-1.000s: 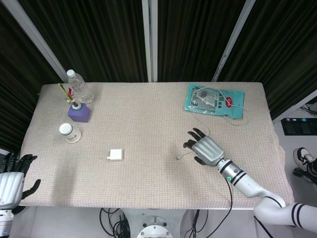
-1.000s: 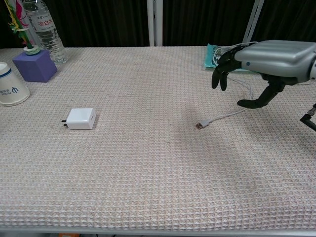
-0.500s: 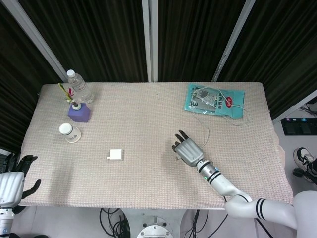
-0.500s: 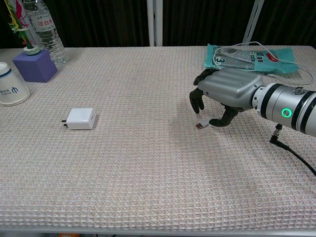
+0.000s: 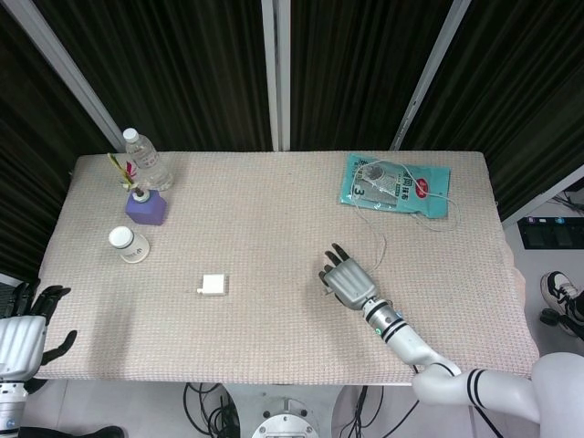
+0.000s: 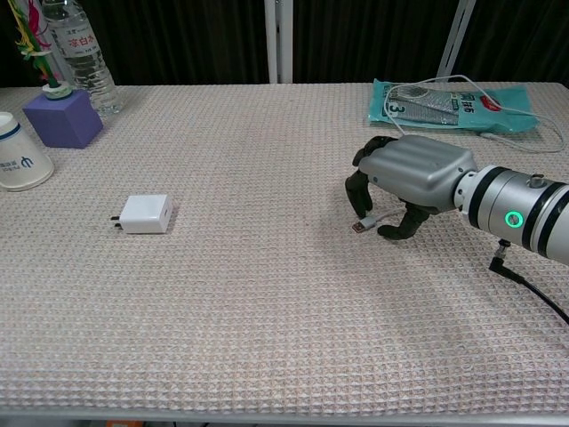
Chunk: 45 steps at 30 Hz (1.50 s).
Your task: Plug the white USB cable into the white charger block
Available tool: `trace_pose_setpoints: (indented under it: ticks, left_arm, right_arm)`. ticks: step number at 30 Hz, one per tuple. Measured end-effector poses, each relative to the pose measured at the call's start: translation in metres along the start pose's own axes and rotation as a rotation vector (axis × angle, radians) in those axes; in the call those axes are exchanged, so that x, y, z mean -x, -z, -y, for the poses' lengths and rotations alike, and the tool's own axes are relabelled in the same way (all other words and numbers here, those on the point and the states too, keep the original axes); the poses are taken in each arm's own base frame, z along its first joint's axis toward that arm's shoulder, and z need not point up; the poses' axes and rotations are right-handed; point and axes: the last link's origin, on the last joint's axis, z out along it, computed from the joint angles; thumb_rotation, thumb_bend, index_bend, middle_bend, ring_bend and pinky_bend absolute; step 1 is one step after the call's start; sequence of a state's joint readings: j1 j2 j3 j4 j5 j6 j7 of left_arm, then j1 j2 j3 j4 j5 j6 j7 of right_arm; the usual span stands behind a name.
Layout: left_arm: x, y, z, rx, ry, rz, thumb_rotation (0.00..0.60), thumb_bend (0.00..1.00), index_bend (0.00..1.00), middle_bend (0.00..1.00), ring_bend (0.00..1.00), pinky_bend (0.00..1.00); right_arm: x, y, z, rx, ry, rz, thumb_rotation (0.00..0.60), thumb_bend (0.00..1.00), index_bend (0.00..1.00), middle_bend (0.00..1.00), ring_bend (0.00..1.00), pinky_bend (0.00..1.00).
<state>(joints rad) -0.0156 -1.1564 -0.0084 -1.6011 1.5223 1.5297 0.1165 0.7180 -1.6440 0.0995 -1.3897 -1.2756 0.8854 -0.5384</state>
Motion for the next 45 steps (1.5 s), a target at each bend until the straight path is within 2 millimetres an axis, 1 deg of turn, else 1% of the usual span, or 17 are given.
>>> trace_pose_setpoints:
  ticks: [13, 32, 45]
  left_arm:
    - [0.0011, -0.0007, 0.0018, 0.002, 0.001, 0.001, 0.6, 0.24, 0.21, 0.17, 0.02, 0.02]
    - [0.0026, 0.0, 0.0037, 0.0, 0.001, 0.002, 0.6, 0.24, 0.21, 0.17, 0.02, 0.02]
    - [0.0003, -0.004, 0.0018, 0.019, -0.013, -0.002, 0.6, 0.24, 0.21, 0.17, 0.02, 0.02]
  right_arm:
    - [0.0014, -0.0007, 0.0015, 0.022, -0.012, 0.003, 0.6, 0.26, 0.49, 0.46, 0.15, 0.07]
    - [0.0023, -0.0066, 0.006, 0.029, -0.026, 0.022, 0.6, 0.31, 0.49, 0.47, 0.16, 0.07]
    - [-0.0003, -0.006, 0.0049, 0.036, -0.027, 0.004, 0.6, 0.33, 0.56, 0.53, 0.21, 0.09]
